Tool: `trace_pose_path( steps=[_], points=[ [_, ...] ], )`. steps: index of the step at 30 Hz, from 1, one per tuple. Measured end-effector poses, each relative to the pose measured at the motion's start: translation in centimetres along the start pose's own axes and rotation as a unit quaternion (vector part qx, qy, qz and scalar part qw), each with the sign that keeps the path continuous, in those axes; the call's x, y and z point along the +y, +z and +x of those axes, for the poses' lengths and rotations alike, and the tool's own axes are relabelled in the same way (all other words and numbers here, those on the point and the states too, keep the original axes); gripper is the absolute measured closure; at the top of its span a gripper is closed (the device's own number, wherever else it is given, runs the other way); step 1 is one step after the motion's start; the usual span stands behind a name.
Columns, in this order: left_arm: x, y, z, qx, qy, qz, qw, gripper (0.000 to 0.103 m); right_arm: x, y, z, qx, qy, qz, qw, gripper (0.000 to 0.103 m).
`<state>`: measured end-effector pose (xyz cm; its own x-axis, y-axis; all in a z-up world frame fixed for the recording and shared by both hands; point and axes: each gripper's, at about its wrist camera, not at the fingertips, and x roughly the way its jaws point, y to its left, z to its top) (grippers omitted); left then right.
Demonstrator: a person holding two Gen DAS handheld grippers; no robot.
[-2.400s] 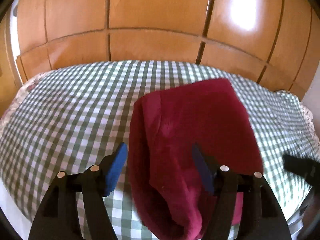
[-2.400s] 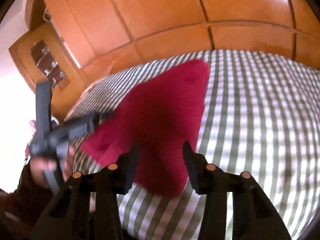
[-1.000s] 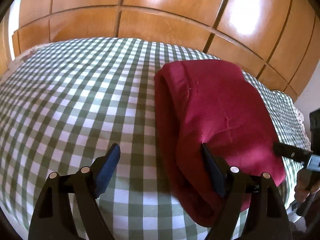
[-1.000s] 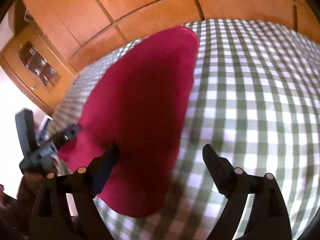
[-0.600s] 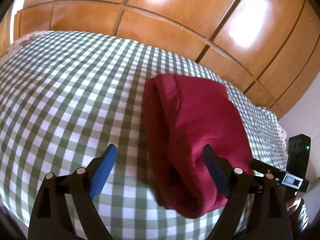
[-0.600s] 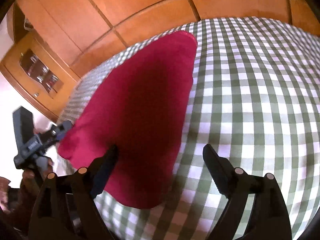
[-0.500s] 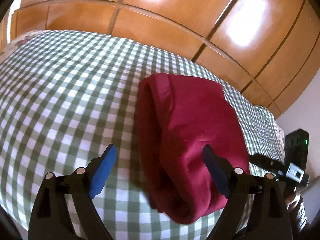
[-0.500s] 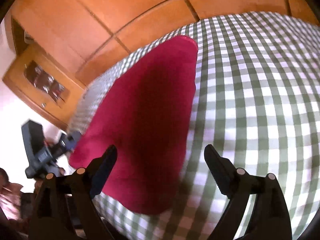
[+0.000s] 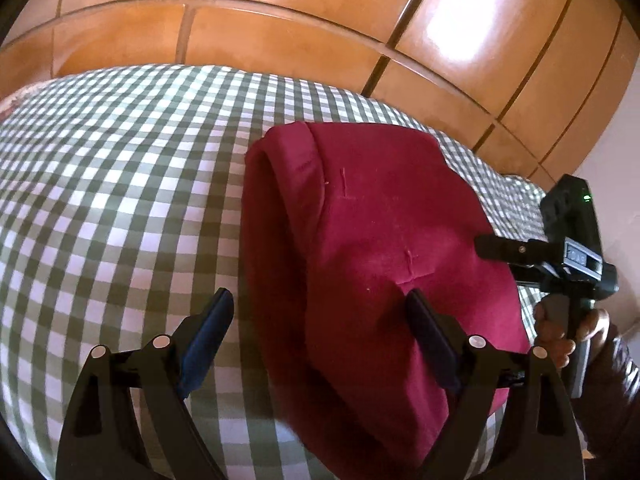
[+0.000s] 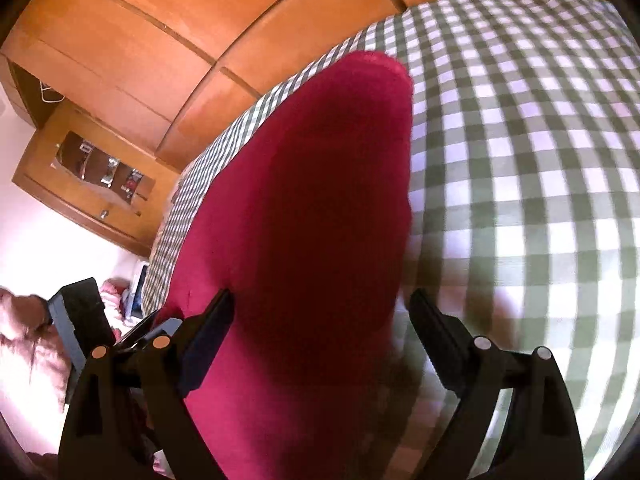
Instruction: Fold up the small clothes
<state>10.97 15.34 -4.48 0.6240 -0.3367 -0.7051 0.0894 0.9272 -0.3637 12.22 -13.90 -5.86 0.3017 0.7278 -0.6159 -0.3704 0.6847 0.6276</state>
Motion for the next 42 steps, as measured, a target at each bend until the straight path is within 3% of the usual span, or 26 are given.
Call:
trace_pose_path(
  steps=[3, 5, 7, 9, 11, 16, 22, 28, 33, 36, 37, 38, 42],
  points=[
    [0.9, -0.2, 0.6, 0.002, -0.025, -0.014, 0.9996, 0.017, 0.3, 0.0, 1.4, 0.013, 0.021, 0.005, 1.0, 0.015],
    [1.9, -0.6, 1.1, 0.007, -0.064, -0.039, 0.9972, 0.027, 0.8, 0.1, 2.2, 0.017, 0.028, 0.007, 0.999, 0.017],
    [2.7, -1.2, 1.4, 0.01, -0.105, -0.062, 0.9924, 0.036, 1.6, -0.1, 2.9, 0.022, 0.021, 0.0, 1.0, 0.024],
    [3.1, -1.6, 1.6, 0.01, -0.147, -0.076, 0.9861, 0.051, 2.6, -0.3, 2.9, 0.016, 0.005, -0.016, 1.0, 0.042],
    [2.9, -2.0, 1.5, 0.004, -0.165, -0.08, 0.9831, 0.058, 3.6, -0.6, 2.3, 0.004, -0.004, -0.028, 1.0, 0.052],
    [0.8, -2.3, 0.6, -0.004, -0.198, -0.064, 0.9781, 0.059, 6.7, -2.1, -0.9, -0.039, -0.018, -0.069, 0.997, 0.059],
    [-6.8, -0.5, 1.4, 0.01, -0.236, -0.003, 0.9717, 0.059, 6.2, -3.9, -8.2, -0.111, -0.042, -0.074, 0.99, 0.059],
    [-17.8, 1.8, 5.4, 0.043, -0.269, 0.081, 0.9588, 0.059, 1.0, -5.9, -17.3, -0.19, -0.1, -0.024, 0.976, 0.059],
    [-27.0, 2.7, 10.1, 0.084, -0.258, 0.151, 0.9507, 0.059, -4.5, -7.3, -21.9, -0.224, -0.161, 0.038, 0.961, 0.059],
    [-30.9, 2.2, 13.1, 0.1, -0.202, 0.188, 0.9559, 0.059, -9.2, -8.5, -22.9, -0.219, -0.211, 0.083, 0.949, 0.055],
    [-31.9, 1.8, 14.4, 0.1, -0.149, 0.207, 0.9617, 0.059, -10.5, -8.9, -22.9, -0.214, -0.224, 0.102, 0.945, 0.052],
    [-32.0, 1.4, 15.4, 0.101, -0.121, 0.215, 0.9638, 0.059, -12.4, -9.6, -22.5, -0.205, -0.217, 0.133, 0.945, 0.047],
    [-31.5, 0.9, 16.2, 0.092, -0.116, 0.195, 0.9696, 0.053, -12.0, -11.9, -23.2, -0.224, -0.236, 0.145, 0.934, 0.031]
  ],
)
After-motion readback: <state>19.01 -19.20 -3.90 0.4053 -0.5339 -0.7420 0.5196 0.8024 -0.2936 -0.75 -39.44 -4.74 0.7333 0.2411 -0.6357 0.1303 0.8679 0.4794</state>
